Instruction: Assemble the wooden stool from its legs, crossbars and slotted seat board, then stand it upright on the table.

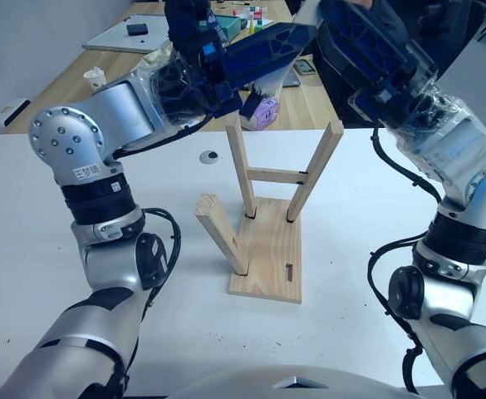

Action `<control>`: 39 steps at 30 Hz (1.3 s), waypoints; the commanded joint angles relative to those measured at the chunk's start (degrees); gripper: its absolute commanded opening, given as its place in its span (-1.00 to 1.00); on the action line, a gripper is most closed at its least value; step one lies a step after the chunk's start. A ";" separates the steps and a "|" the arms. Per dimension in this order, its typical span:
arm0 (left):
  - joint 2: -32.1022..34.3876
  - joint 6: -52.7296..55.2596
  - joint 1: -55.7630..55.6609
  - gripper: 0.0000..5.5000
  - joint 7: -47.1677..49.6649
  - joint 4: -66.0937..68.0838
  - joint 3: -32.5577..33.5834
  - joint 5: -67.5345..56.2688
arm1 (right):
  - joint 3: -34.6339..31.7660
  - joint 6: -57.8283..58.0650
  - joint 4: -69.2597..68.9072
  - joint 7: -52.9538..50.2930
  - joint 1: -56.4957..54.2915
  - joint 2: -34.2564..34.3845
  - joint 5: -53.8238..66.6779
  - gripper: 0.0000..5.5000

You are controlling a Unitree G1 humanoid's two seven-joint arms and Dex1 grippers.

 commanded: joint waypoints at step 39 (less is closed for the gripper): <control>11.83 -3.89 5.83 0.27 -2.09 -2.54 -7.76 -4.81 | 3.90 -4.99 5.15 -5.74 0.77 -7.06 8.85 -0.25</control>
